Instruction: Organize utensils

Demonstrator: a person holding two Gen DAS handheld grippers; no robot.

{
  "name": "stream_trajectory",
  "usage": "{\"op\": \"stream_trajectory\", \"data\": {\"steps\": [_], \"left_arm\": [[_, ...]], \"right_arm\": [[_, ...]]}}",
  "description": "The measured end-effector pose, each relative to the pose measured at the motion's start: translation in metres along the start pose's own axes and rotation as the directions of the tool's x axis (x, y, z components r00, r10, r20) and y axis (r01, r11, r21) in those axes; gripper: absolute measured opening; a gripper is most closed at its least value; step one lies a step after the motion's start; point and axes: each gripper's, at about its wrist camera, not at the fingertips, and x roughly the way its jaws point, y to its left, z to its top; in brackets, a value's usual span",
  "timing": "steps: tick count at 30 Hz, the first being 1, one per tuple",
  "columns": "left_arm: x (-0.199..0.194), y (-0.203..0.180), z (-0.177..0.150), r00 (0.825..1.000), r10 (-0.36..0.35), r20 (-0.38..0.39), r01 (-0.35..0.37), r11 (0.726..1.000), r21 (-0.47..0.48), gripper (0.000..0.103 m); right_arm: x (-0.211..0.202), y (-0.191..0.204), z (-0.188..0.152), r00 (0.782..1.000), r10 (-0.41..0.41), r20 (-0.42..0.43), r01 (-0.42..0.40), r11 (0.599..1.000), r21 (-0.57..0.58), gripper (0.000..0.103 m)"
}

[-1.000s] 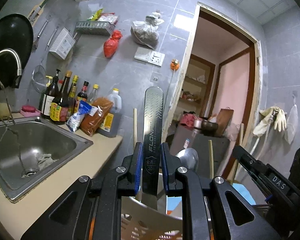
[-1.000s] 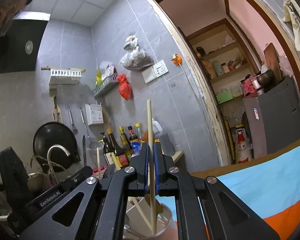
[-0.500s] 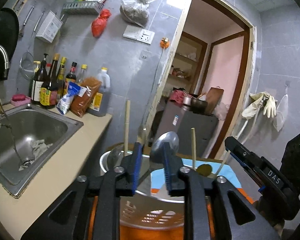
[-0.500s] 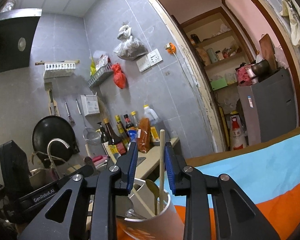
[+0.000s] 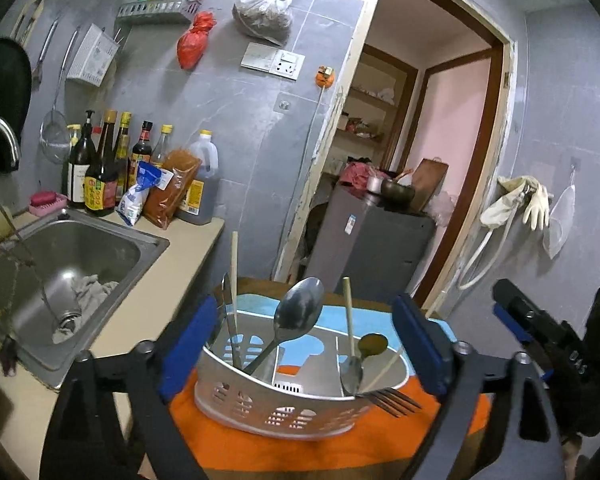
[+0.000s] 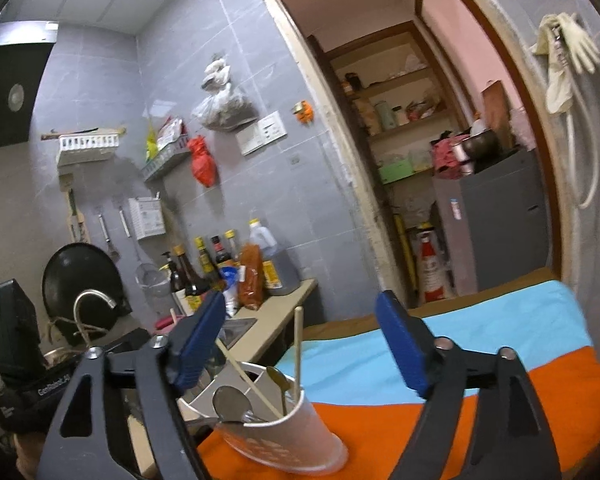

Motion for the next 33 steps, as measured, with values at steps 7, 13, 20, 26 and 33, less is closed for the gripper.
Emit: {"op": "stream_trajectory", "data": {"steps": [7,13,20,26,33], "left_arm": [[-0.017,-0.024,0.009,0.997,0.067,-0.044,-0.066,0.997,0.028,0.095],[-0.044,-0.049,0.007,0.995,0.094,-0.033,-0.091,0.992,0.086,0.095],[-0.079,-0.072,-0.006,0.99,0.138,-0.031,-0.133,0.983,0.129,0.095],[-0.112,-0.091,-0.028,0.991,0.129,-0.039,-0.12,0.976,0.179,0.095],[-0.14,-0.106,-0.055,0.992,0.119,-0.039,-0.109,0.975,0.193,0.095]], "right_arm": [[-0.039,-0.004,0.021,0.995,-0.09,-0.05,0.089,0.996,-0.013,0.103],[-0.075,-0.003,0.031,0.987,-0.143,-0.081,0.14,0.989,-0.042,0.103],[-0.12,0.004,0.035,0.969,-0.217,-0.115,0.207,0.973,-0.098,0.103],[-0.162,0.007,0.025,0.955,-0.246,-0.167,0.232,0.967,-0.101,0.103],[-0.208,0.014,0.011,0.939,-0.288,-0.188,0.272,0.957,-0.107,0.103]]}}
